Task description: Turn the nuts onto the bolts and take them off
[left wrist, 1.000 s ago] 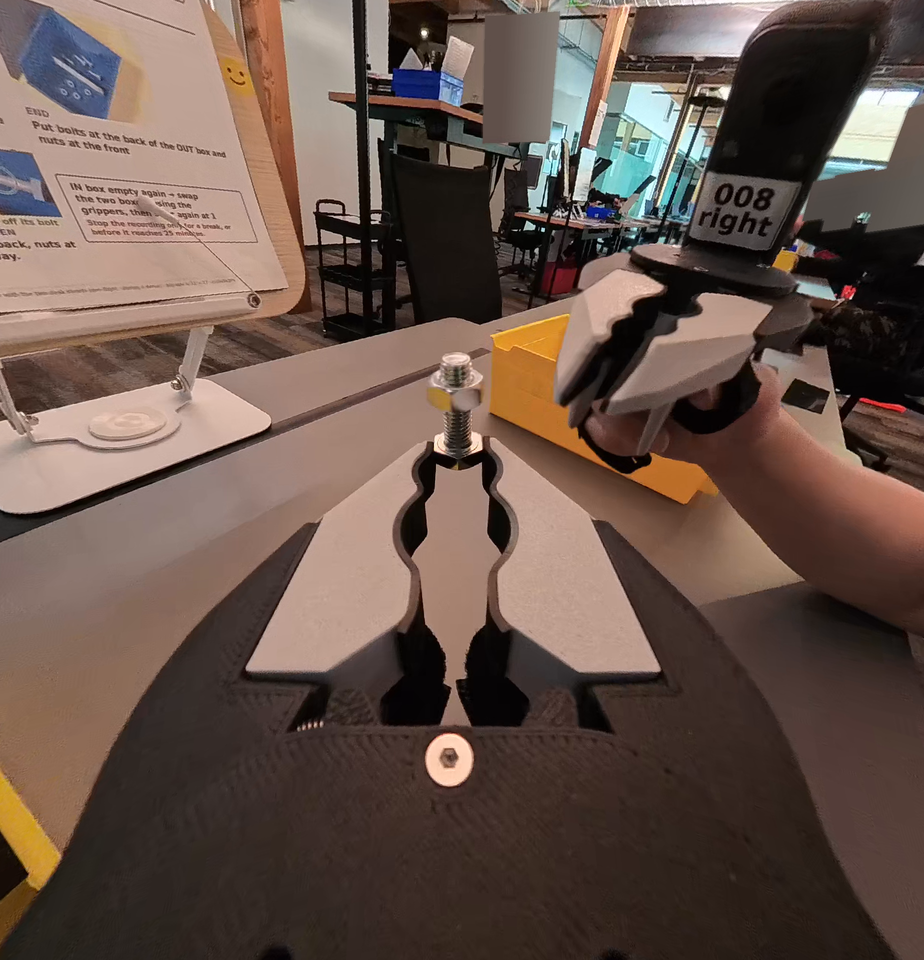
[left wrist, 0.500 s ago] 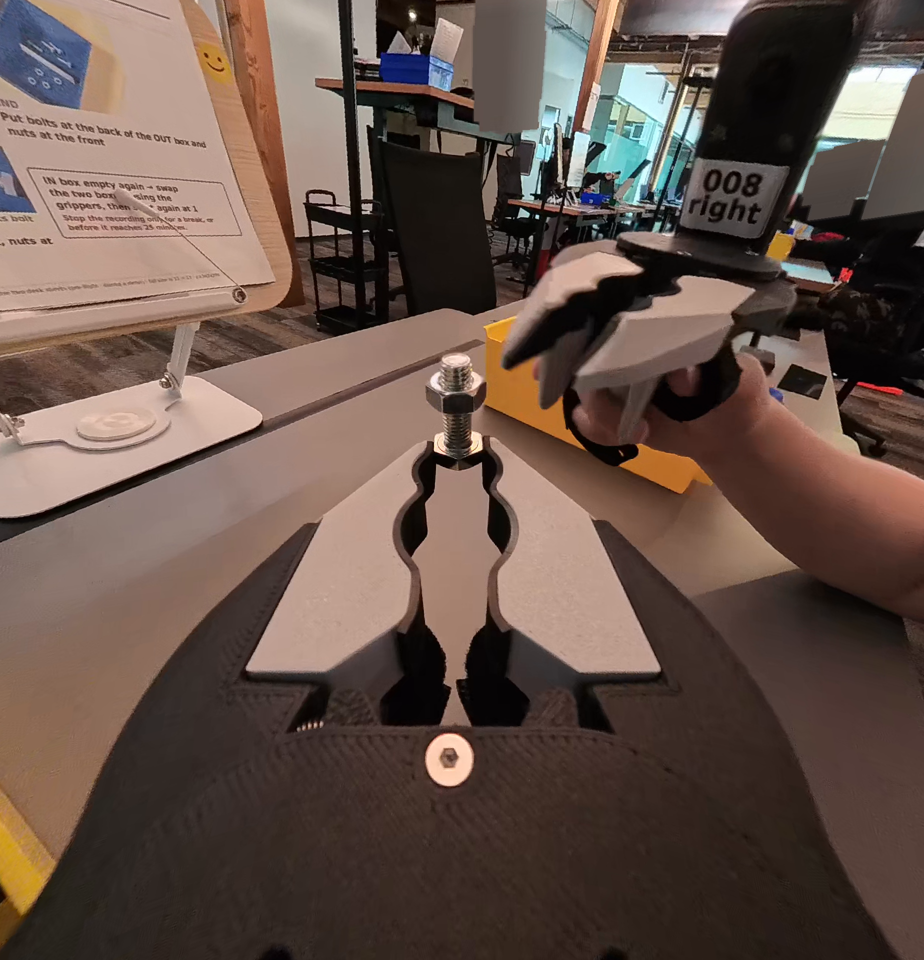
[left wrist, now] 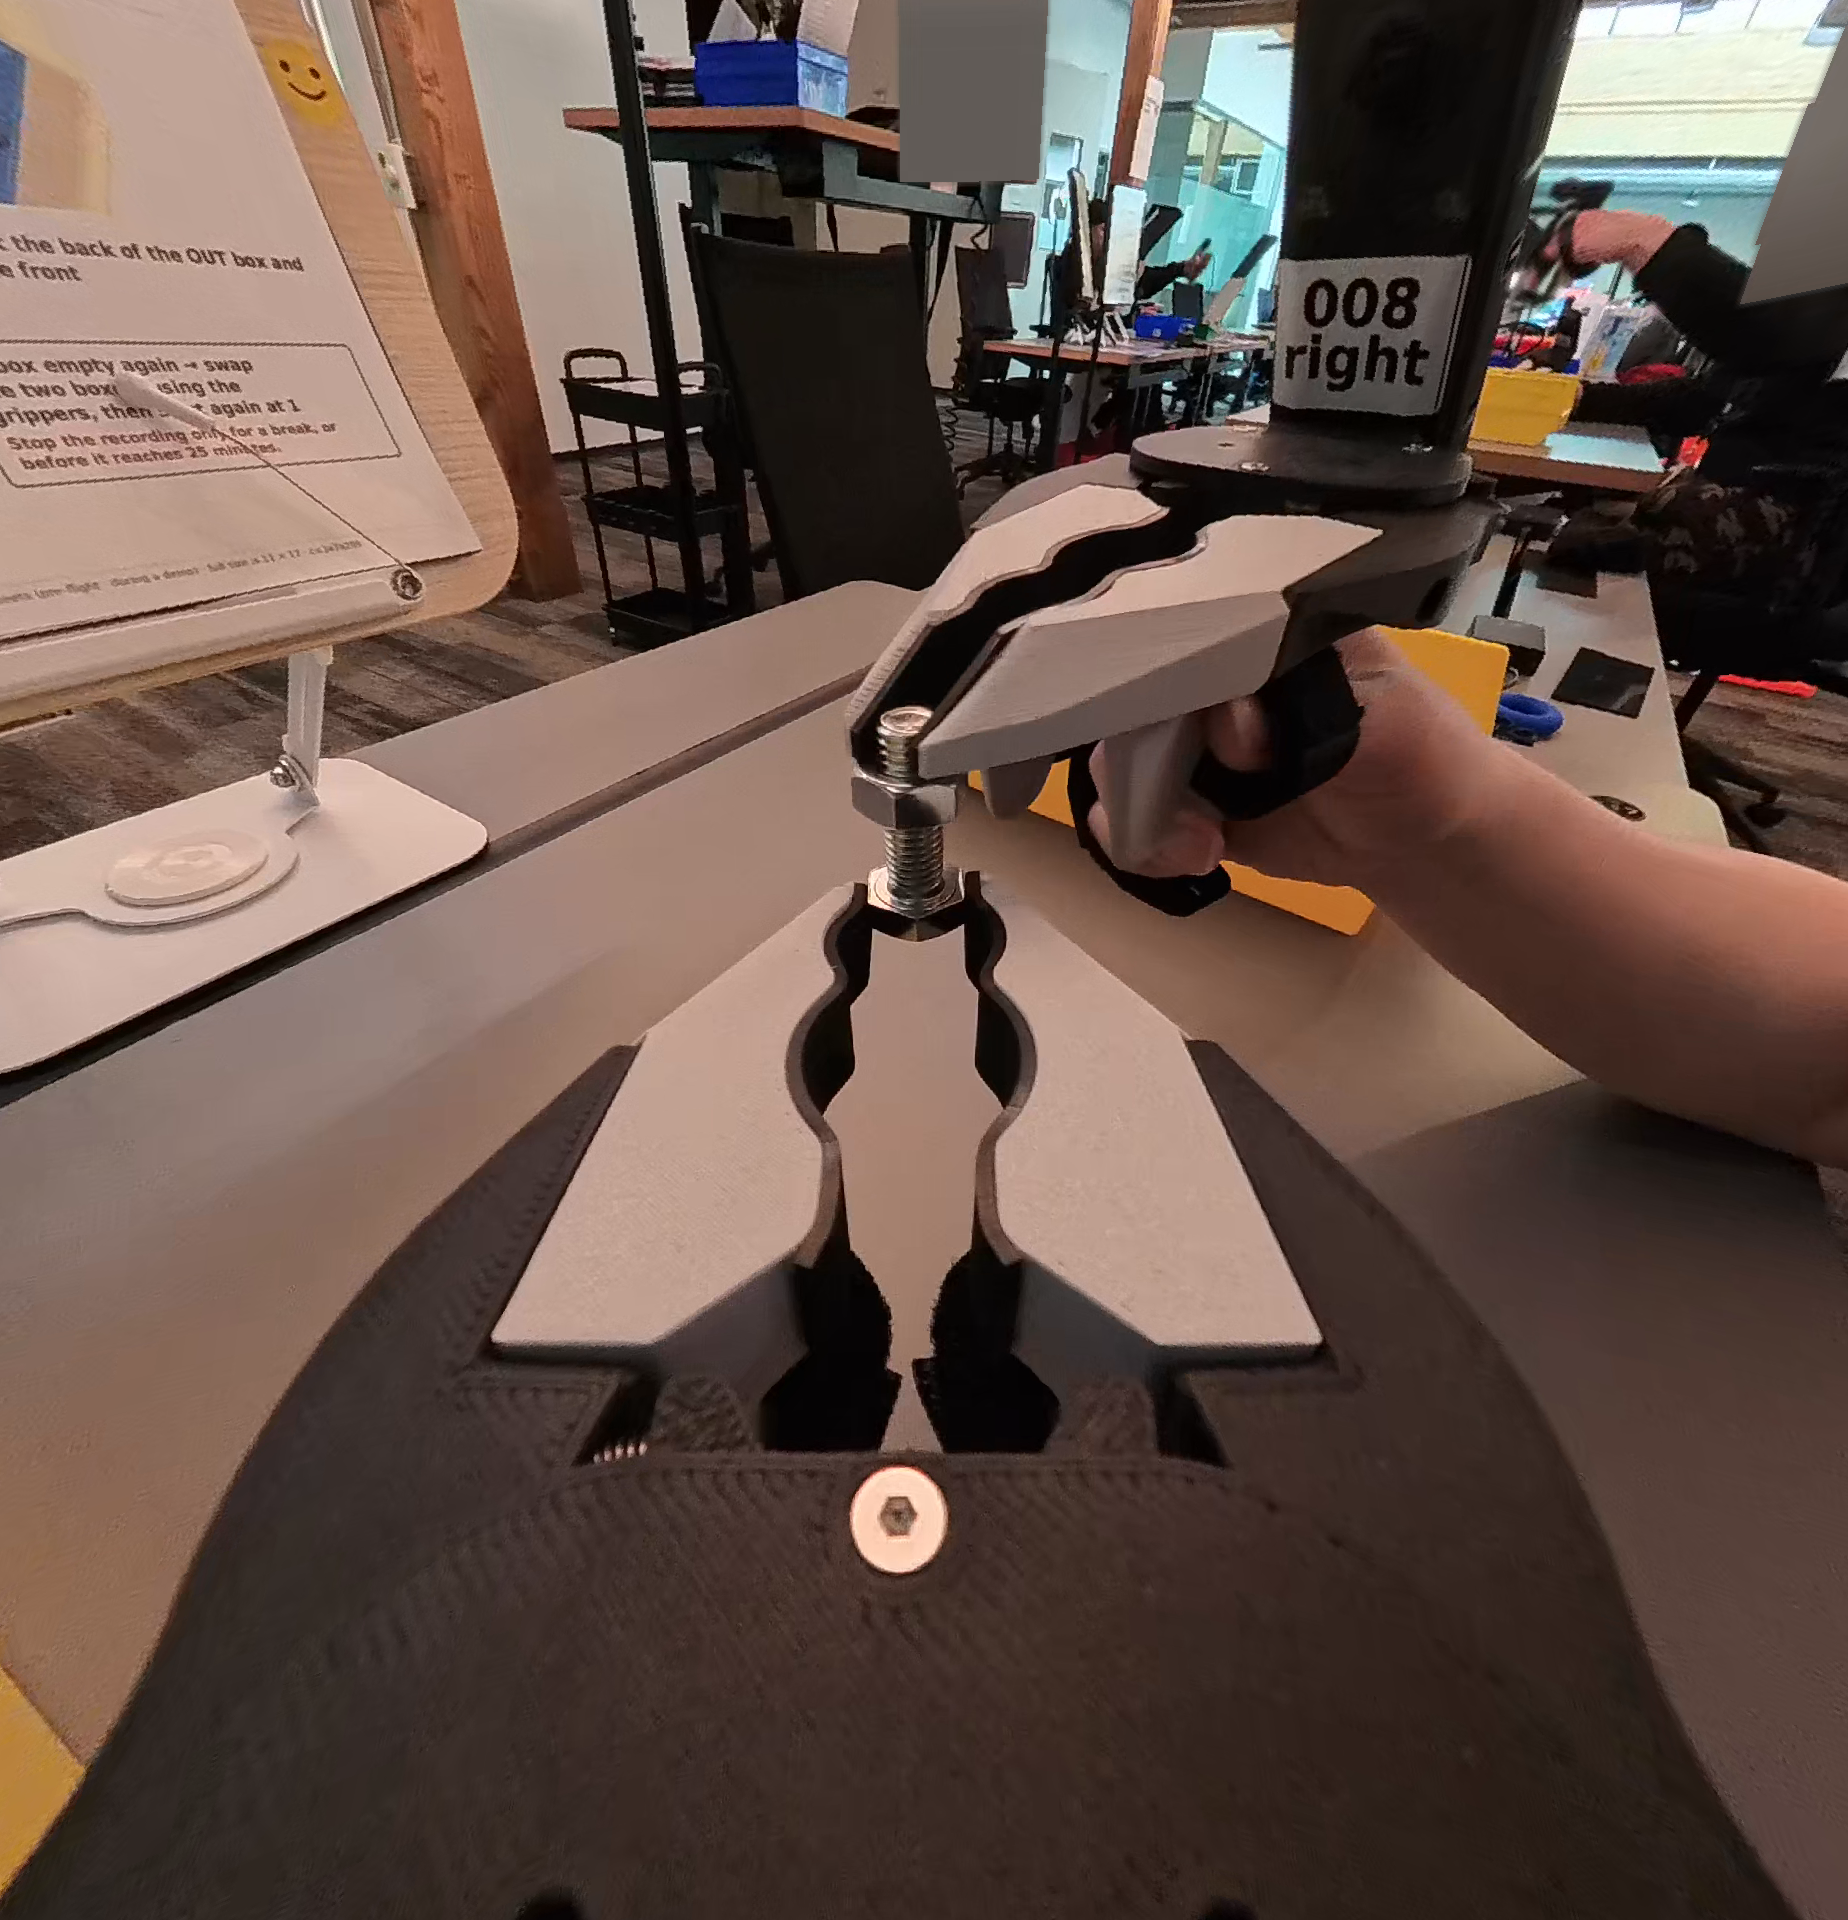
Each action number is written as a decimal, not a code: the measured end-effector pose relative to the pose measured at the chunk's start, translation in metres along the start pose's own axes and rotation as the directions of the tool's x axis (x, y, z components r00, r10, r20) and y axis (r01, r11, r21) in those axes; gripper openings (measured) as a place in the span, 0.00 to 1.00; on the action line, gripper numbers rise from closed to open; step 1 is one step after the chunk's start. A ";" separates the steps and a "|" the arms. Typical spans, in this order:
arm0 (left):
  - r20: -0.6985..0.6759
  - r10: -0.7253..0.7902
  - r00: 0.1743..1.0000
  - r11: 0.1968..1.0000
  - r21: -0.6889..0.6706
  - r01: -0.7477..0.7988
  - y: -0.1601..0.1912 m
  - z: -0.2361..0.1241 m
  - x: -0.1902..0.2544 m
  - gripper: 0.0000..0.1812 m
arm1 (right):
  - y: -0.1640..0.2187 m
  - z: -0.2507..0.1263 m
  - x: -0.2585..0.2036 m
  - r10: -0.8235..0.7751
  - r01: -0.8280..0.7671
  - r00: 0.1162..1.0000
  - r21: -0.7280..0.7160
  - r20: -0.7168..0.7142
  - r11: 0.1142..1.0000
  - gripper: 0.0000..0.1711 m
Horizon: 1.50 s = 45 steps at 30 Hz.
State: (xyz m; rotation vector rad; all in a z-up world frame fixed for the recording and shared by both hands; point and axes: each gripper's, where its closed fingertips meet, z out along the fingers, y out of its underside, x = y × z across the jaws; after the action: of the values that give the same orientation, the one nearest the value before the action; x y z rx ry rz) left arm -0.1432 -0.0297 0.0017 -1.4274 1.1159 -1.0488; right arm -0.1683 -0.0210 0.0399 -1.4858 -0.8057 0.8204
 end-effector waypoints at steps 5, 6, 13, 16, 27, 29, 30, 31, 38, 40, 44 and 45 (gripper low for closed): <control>-0.052 -0.019 0.998 0.999 0.028 0.020 -0.004 0.000 0.007 0.10 | -0.002 -0.003 -0.001 -0.019 0.019 1.000 -0.012 0.000 1.000 0.04; -0.059 -0.024 0.998 0.999 0.036 0.026 -0.005 0.000 0.008 0.16 | -0.003 -0.004 0.000 -0.024 0.024 1.000 -0.025 -0.011 0.999 0.04; -0.054 -0.038 0.998 0.999 0.008 0.039 0.001 0.006 0.009 0.27 | -0.050 -0.121 0.043 -0.169 0.080 0.921 -0.253 -0.352 0.964 0.04; -0.064 -0.045 0.997 0.998 -0.057 0.042 0.016 0.014 0.011 0.27 | -0.026 -0.243 0.084 -0.140 -0.167 0.747 -0.388 -0.650 0.907 0.04; -0.103 -0.052 0.993 0.988 -0.147 0.037 0.035 0.025 0.020 0.26 | 0.191 -0.423 0.128 0.125 -0.890 0.355 -0.293 -0.927 0.349 0.04; -0.103 -0.055 0.993 0.988 -0.152 0.039 0.036 0.025 0.020 0.26 | 0.201 -0.424 0.131 0.127 -0.899 0.345 -0.289 -0.930 0.328 0.05; -0.106 -0.060 0.993 0.987 -0.152 0.044 0.037 0.025 0.020 0.26 | 0.206 -0.426 0.132 0.125 -0.907 0.338 -0.287 -0.933 0.309 0.05; -0.108 -0.066 0.992 0.987 -0.154 0.049 0.037 0.026 0.020 0.26 | 0.212 -0.427 0.132 0.118 -0.911 0.336 -0.291 -0.934 0.292 0.05; -0.103 -0.062 0.993 0.987 -0.152 0.046 0.035 0.024 0.019 0.26 | 0.210 -0.429 0.143 0.054 -0.897 0.338 -0.305 -0.939 0.320 0.09; -0.095 -0.058 0.994 0.990 -0.135 0.045 0.030 0.021 0.017 0.26 | 0.190 -0.428 0.149 0.017 -0.869 0.333 -0.300 -0.943 0.393 0.15; -0.036 0.014 0.999 0.996 -0.083 -0.017 0.001 0.001 0.005 0.26 | 0.111 -0.405 0.161 -0.061 -0.692 0.376 -0.323 -0.925 0.645 0.18; 0.007 0.054 0.999 0.996 -0.073 -0.053 -0.011 -0.010 -0.003 0.27 | 0.083 -0.396 0.162 -0.101 -0.608 0.384 -0.334 -0.918 0.720 0.18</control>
State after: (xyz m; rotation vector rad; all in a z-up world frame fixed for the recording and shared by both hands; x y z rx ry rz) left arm -0.1520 -0.0276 0.0140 -1.4503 1.1899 -0.9721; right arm 0.2570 -0.0896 -0.0276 -2.3921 0.0960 -0.2253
